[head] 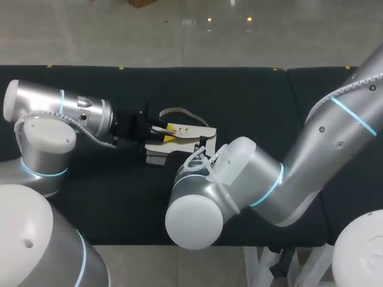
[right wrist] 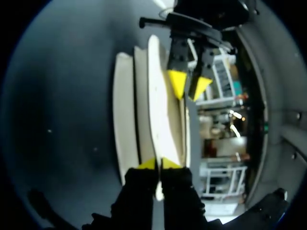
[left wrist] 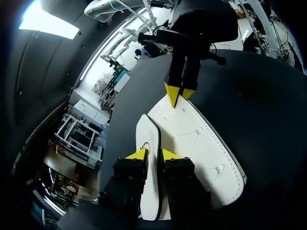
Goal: Pick up the bag, open it, inspect its contents, close it, and place it on the opposite side
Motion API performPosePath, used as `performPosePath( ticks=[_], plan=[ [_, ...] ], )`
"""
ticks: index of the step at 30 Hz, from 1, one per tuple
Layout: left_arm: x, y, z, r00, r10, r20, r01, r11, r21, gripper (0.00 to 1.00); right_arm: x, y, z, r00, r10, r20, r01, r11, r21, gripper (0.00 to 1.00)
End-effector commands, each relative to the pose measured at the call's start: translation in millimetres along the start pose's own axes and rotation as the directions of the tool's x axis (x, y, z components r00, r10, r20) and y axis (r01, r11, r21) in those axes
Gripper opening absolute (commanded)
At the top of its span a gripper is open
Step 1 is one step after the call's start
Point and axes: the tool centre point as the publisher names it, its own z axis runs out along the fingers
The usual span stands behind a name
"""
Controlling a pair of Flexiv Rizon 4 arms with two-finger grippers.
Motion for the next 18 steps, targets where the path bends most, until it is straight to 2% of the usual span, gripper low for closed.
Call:
performPosePath(
  ticks=[1, 10, 14, 15, 16, 18],
  plan=[
    [2.7, 3, 3, 1.0, -0.006, 0.006, 0.006, 1.0, -0.008, 0.0, 1.7, 1.3, 0, 1.0, 0.0, 0.002, 0.0, 1.0, 0.002, 0.0],
    [10.6, -6, 7, 0.999, 0.018, -0.036, -0.017, 0.999, 0.03, 0.0, 1.7, 1.3, 0, 1.0, 0.0, 0.002, 0.0, 1.0, 0.002, 0.0],
    [10.4, -7, 4, 0.999, 0.017, -0.032, -0.016, 1.0, 0.019, 0.0, 1.7, 1.3, 0, 1.0, 0.0, 0.002, 0.0, 1.0, 0.002, 0.0],
    [9.5, -7, 2, 1.0, 0.011, -0.024, -0.011, 1.0, 0.017, 0.06, 1.7, 1.3, 0, 1.0, 0.0, 0.002, 0.0, 1.0, 0.002, 0.0],
    [8.5, -7, 0, 1.0, 0.003, -0.015, -0.003, 1.0, 0.023, 0.32, 1.7, 1.3, 0, 1.0, 0.0, 0.002, 0.0, 1.0, 0.002, 0.0],
    [5.4, -9, -4, 1.0, -0.007, 0.003, 0.007, 1.0, 0.02, 0.98, 1.7, 1.3, 0, 1.0, 0.0, 0.002, 0.0, 1.0, 0.002, 0.0]
  ],
)
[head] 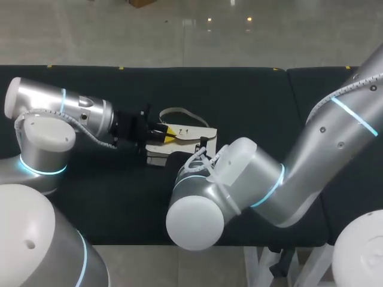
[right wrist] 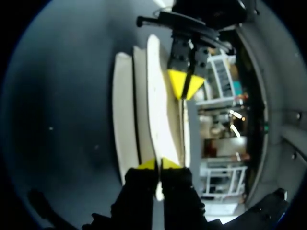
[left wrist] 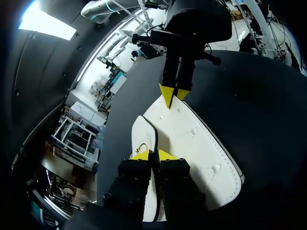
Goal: Pick up the bag, open it, inspect its contents, close it, and place it on the opposite side
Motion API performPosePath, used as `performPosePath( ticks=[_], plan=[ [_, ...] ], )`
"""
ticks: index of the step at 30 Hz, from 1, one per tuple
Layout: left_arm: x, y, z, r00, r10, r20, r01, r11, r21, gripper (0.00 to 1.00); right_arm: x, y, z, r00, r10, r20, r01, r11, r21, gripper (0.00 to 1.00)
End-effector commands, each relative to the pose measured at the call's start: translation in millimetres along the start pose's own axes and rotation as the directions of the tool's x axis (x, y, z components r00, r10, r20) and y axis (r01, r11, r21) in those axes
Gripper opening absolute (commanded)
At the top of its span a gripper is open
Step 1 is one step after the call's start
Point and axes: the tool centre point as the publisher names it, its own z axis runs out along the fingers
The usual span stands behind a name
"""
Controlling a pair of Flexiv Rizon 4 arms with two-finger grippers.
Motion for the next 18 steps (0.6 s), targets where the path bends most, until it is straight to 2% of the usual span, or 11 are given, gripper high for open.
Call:
performPosePath(
  ticks=[1, 3, 4, 5, 6, 7, 12, 18],
  plan=[
    [-0.2, -5, -8, 0.999, -0.011, 0.039, 0.011, 1.0, 0.003, 1.0, 1.0, 2.8, 2, 1.0, 0.0, 0.002, 0.0, 1.0, 0.002, 0.0],
    [-4.8, -8, -14, 0.998, -0.021, 0.053, 0.02, 1.0, 0.023, 1.0, 0.9, 3.0, 1, 1.0, 0.0, 0.002, 0.0, 1.0, 0.003, 0.1],
    [-7.2, -9, -17, 0.998, -0.025, 0.058, 0.023, 0.999, 0.025, 1.0, 0.9, 3.3, 0, 1.0, -0.003, 0.001, 0.003, 1.0, 0.004, 0.2],
    [-9.7, -11, -20, 0.997, -0.032, 0.066, 0.03, 0.999, 0.035, 1.0, 0.9, 3.6, -1, 1.0, -0.005, -0.002, 0.005, 1.0, 0.007, 0.37],
    [-12.7, -13, -23, 0.997, -0.036, 0.068, 0.034, 0.999, 0.038, 1.0, 0.9, 3.8, -2, 1.0, -0.005, -0.003, 0.005, 1.0, 0.01, 0.49],
    [-14.9, -14, -26, 0.997, -0.037, 0.071, 0.035, 0.999, 0.035, 1.0, 0.7, 3.6, -4, 1.0, -0.006, -0.005, 0.006, 1.0, 0.01, 1.0],
    [-25.8, -22, -39, 0.995, -0.078, 0.063, 0.076, 0.997, 0.028, 1.0, -6.1, 1.7, -16, 0.999, -0.017, -0.029, 0.018, 1.0, 0.014, 1.0],
    [-37.3, -25, -50, 0.983, -0.183, 0.013, 0.183, 0.981, -0.069, 1.0, -23.6, 1.8, -32, 0.992, -0.082, -0.093, 0.084, 0.996, 0.012, 1.0]
  ],
)
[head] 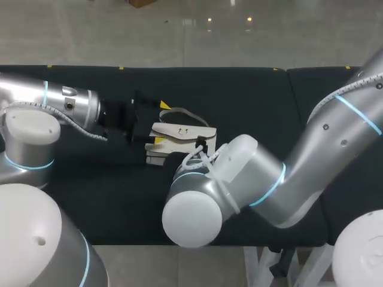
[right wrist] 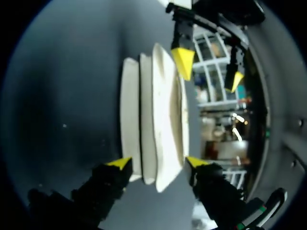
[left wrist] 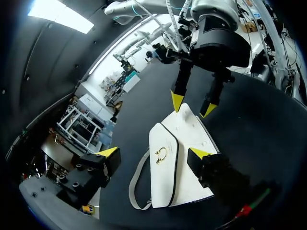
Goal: Pick up the bag, open it, inspect its contents, close it, and place it on the opposite side
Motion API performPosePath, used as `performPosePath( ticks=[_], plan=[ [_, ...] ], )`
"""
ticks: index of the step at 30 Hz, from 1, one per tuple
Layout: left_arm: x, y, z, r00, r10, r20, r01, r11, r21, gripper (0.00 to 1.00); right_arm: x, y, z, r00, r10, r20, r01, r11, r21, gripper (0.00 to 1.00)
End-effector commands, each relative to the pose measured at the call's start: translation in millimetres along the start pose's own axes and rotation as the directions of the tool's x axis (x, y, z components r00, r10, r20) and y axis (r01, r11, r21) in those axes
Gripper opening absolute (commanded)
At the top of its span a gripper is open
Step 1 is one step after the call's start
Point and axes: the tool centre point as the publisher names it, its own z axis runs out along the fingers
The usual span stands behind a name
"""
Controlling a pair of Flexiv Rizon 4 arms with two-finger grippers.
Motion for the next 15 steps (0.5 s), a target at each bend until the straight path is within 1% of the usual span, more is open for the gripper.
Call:
performPosePath(
  ticks=[1, 3, 5, 6, 8, 9, 11, 12, 14, 15],
  plan=[
    [-8.2, -12, -9, 0.997, -0.049, -0.056, 0.045, 0.996, -0.074, 1.0, -21.2, -1.6, -15, 0.997, -0.03, -0.069, 0.03, 1.0, 0.006, 1.0],
    [-7.2, -13, -13, 0.994, -0.065, -0.087, 0.057, 0.994, -0.092, 1.0, -27.8, -1.9, -19, 0.994, -0.041, -0.104, 0.04, 0.999, -0.016, 1.0],
    [-6.8, -12, -16, 0.985, -0.104, -0.137, 0.087, 0.989, -0.122, 1.0, -34.9, -3.3, -22, 0.992, -0.05, -0.118, 0.048, 0.999, -0.017, 1.0],
    [-6.1, -12, -18, 0.981, -0.128, -0.144, 0.107, 0.984, -0.144, 1.0, -38.5, -3.9, -24, 0.99, -0.059, -0.13, 0.054, 0.998, -0.039, 1.0],
    [-5.2, -11, -23, 0.965, -0.181, -0.188, 0.147, 0.973, -0.178, 1.0, -47.7, -5.9, -27, 0.985, -0.075, -0.158, 0.071, 0.997, -0.026, 1.0],
    [-4.1, -11, -25, 0.963, -0.185, -0.194, 0.15, 0.972, -0.183, 1.0, -50.3, -6.7, -29, 0.982, -0.07, -0.177, 0.064, 0.997, -0.04, 1.0],
    [-2.6, -10, -31, 0.946, -0.242, -0.215, 0.197, 0.958, -0.21, 1.0, -57.6, -10.2, -29, 0.973, -0.066, -0.22, 0.062, 0.998, -0.027, 1.0],
    [-1.4, -10, -33, 0.939, -0.262, -0.224, 0.212, 0.951, -0.226, 1.0, -60.5, -12.2, -29, 0.966, -0.054, -0.252, 0.044, 0.998, -0.046, 1.0],
    [1.6, -9, -38, 0.912, -0.328, -0.245, 0.261, 0.927, -0.27, 1.0, -65.8, -15.1, -28, 0.953, -0.043, -0.3, 0.034, 0.999, -0.034, 1.0],
    [2.9, -8, -39, 0.901, -0.356, -0.249, 0.283, 0.916, -0.284, 1.0, -67.9, -17.0, -27, 0.945, -0.032, -0.325, 0.019, 0.999, -0.043, 1.0]
  ],
)
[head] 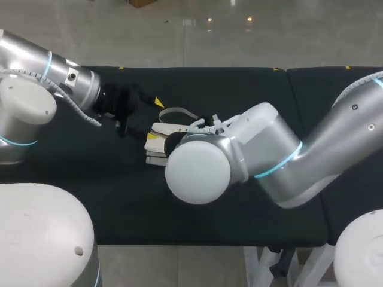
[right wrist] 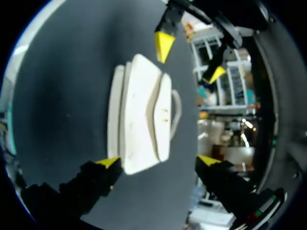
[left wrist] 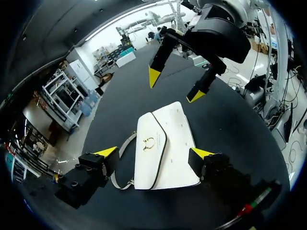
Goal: Pick up the bag, open it, inspect its contents, close it, and place it on the opposite side
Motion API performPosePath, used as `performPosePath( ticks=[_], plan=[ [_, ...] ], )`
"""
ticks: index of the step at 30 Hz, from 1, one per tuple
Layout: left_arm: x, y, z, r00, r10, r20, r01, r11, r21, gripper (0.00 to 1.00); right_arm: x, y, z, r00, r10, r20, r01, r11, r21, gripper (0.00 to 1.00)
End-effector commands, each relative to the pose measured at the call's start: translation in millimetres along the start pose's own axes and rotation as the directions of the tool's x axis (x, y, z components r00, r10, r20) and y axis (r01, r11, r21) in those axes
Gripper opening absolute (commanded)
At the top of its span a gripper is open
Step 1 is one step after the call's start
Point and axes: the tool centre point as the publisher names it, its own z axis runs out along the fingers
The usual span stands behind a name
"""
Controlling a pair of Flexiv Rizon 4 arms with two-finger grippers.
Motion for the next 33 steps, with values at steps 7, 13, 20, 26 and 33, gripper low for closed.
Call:
performPosePath(
  ticks=[7, 13, 20, 26, 33],
  plan=[
    [3.8, 6, -17, 0.975, -0.195, -0.103, 0.163, 0.953, -0.256, 1.0, -28.7, -29.2, 2, 0.926, 0.119, -0.359, -0.121, 0.992, 0.016, 1.0],
    [3.8, 6, -17, 0.975, -0.195, -0.103, 0.163, 0.953, -0.256, 1.0, -28.7, -29.2, 2, 0.926, 0.119, -0.359, -0.121, 0.992, 0.016, 1.0],
    [3.8, 6, -17, 0.975, -0.195, -0.103, 0.163, 0.953, -0.256, 1.0, -28.7, -29.2, 2, 0.926, 0.119, -0.359, -0.121, 0.992, 0.016, 1.0],
    [-15.5, 5, -21, 0.88, -0.47, -0.064, 0.461, 0.879, -0.119, 1.0, -39.7, -33.3, 10, 0.879, 0.249, -0.408, -0.233, 0.968, 0.088, 1.0],
    [-24.5, -11, -29, 0.401, -0.91, 0.105, 0.894, 0.364, -0.259, 1.0, -78.0, -51.9, 29, 0.423, 0.721, -0.548, -0.488, 0.691, 0.533, 1.0]
  ],
)
